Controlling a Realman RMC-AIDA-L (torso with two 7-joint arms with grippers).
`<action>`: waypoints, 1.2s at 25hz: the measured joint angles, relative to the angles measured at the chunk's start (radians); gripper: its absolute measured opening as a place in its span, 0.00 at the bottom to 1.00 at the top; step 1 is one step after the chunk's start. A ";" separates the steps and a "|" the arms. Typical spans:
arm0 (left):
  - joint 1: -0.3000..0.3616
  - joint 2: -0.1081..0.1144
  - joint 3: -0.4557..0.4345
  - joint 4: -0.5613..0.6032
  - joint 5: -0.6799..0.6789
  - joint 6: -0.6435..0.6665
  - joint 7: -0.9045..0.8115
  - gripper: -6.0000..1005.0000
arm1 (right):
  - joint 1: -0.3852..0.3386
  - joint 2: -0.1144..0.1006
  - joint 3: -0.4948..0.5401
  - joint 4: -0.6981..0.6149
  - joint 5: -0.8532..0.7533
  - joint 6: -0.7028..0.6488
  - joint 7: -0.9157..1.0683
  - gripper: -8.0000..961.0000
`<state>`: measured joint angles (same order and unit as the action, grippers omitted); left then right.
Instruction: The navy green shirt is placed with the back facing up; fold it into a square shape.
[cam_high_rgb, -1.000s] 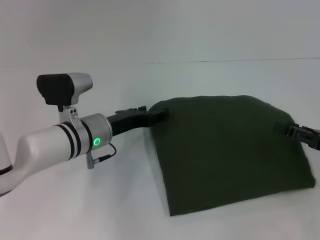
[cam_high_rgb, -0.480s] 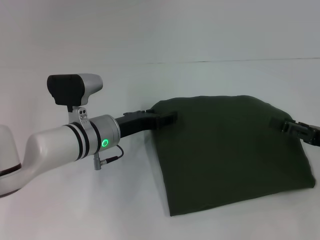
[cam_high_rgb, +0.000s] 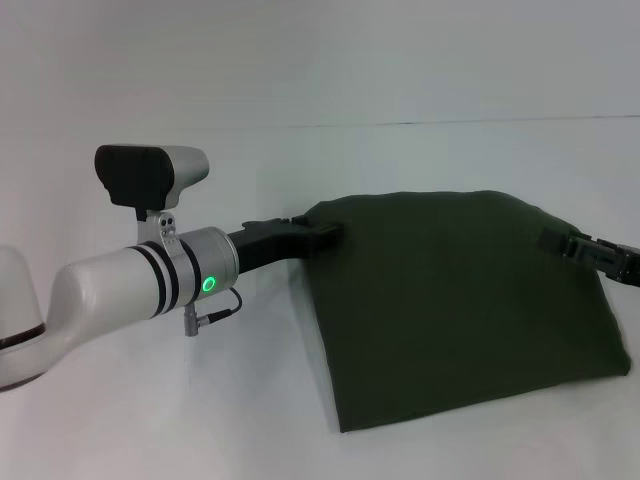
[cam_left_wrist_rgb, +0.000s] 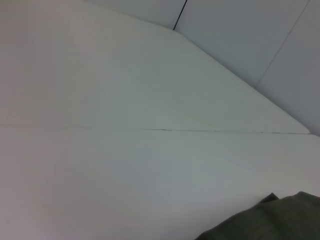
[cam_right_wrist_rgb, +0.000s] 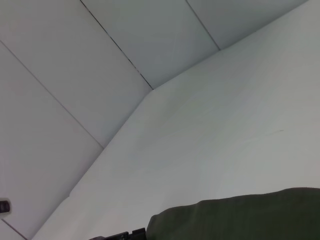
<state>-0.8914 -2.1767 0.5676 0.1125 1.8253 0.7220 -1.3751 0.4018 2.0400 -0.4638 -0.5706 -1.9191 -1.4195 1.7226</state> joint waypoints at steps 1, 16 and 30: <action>0.000 0.000 0.000 0.001 0.000 -0.003 0.002 0.62 | 0.000 0.000 0.000 0.000 0.000 0.000 0.001 0.89; -0.002 0.000 -0.003 0.009 -0.002 -0.004 0.028 0.20 | 0.004 0.002 0.002 0.000 0.006 0.000 0.002 0.89; 0.035 0.005 -0.026 0.041 -0.003 0.020 -0.066 0.05 | 0.006 0.001 0.002 0.000 0.006 0.003 0.002 0.89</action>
<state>-0.8564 -2.1722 0.5415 0.1536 1.8225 0.7417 -1.4407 0.4076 2.0414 -0.4617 -0.5706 -1.9127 -1.4161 1.7242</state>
